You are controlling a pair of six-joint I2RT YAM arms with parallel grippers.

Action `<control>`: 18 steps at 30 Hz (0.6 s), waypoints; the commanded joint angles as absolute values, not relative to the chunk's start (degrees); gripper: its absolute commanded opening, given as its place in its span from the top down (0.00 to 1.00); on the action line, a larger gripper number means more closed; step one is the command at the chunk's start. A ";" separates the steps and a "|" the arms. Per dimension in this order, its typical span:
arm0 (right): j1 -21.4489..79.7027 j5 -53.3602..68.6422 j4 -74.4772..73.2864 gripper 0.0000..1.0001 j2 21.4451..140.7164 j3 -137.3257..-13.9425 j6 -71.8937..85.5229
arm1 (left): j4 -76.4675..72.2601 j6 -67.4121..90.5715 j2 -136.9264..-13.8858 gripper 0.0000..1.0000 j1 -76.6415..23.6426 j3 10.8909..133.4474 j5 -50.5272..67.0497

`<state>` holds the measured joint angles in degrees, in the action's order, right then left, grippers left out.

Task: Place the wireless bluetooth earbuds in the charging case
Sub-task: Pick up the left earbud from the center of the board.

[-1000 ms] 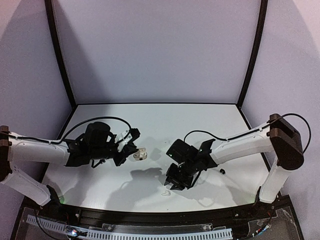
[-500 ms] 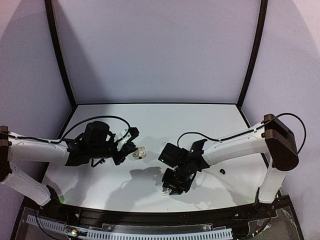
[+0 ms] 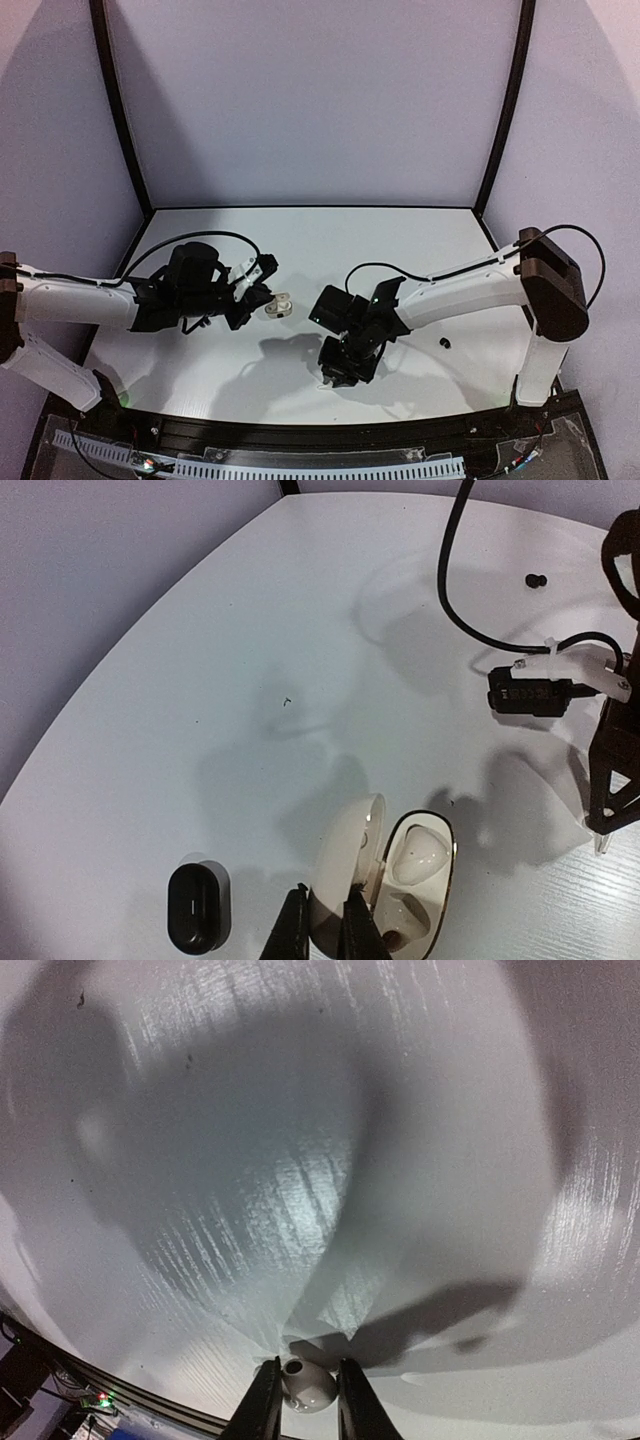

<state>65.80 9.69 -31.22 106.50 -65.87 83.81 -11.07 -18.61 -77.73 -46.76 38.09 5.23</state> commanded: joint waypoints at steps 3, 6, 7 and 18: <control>64.50 6.45 -36.27 0.81 108.61 -67.86 79.40 | -11.28 -18.60 -75.76 0.99 -46.49 37.18 4.93; 64.24 5.58 -37.38 0.81 110.32 -70.51 77.13 | -11.23 -18.40 -75.83 0.99 -46.49 37.30 5.02; 64.20 5.33 -38.06 0.81 110.88 -71.57 76.48 | -11.24 -18.43 -75.84 0.99 -46.49 37.33 5.06; 63.02 3.81 -40.90 0.86 114.75 -76.37 57.42 | -10.75 -18.91 -75.94 0.99 -45.97 37.96 4.92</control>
